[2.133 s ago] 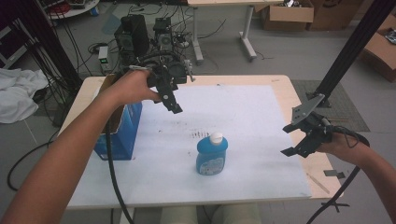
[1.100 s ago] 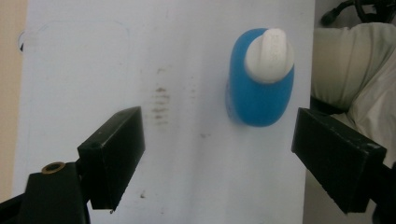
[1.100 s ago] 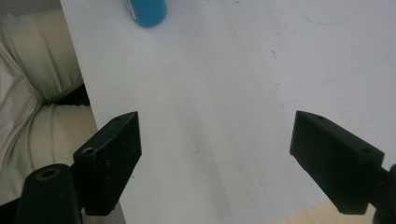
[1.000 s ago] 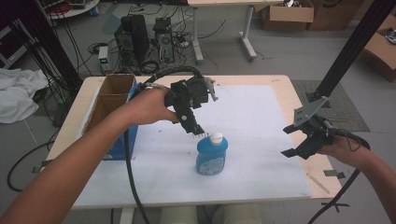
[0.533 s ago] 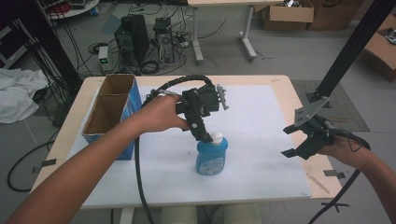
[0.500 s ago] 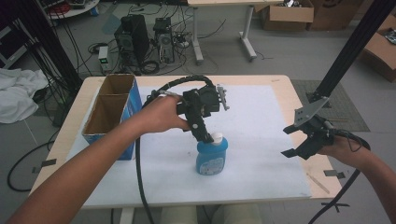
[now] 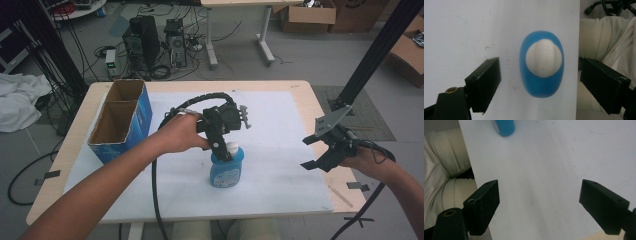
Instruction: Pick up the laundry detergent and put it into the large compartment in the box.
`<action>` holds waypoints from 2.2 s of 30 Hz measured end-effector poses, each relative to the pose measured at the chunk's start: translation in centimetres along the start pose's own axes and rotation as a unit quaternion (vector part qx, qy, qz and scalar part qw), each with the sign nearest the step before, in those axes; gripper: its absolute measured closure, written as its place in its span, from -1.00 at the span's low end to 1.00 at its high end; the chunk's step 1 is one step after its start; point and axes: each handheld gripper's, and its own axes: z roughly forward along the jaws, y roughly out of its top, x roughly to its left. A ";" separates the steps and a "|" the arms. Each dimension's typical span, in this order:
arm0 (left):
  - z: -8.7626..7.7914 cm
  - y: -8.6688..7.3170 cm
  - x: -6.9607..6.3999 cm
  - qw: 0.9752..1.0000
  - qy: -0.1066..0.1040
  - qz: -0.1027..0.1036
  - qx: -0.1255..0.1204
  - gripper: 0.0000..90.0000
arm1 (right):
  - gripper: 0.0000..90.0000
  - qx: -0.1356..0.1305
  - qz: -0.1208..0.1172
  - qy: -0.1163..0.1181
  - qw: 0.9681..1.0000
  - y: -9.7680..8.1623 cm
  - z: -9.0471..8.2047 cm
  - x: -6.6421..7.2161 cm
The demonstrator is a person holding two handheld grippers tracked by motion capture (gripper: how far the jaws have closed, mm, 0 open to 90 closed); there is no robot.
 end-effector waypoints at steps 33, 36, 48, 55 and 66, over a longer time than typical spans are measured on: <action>4.4 -0.1 -0.3 1.000 0.002 -0.013 0.026 -0.61 | -0.63 -0.008 0.003 0.004 1.000 0.0 0.4 -0.2; 4.7 -0.1 -0.3 0.999 0.000 -0.011 0.032 -0.61 | -0.63 -0.009 0.003 0.004 1.000 0.0 0.3 -0.2; 5.4 0.1 -0.4 0.999 0.002 -0.006 0.037 -0.60 | -0.63 -0.010 0.004 0.003 1.000 0.0 0.3 -0.3; 5.4 0.1 -0.4 0.999 0.003 -0.009 0.039 -0.59 | -0.63 -0.011 0.002 0.003 1.000 0.0 0.3 -0.3; 5.6 0.1 -0.3 0.999 0.005 -0.008 0.040 -0.54 | -0.62 -0.011 0.003 0.003 1.000 0.0 0.3 -0.3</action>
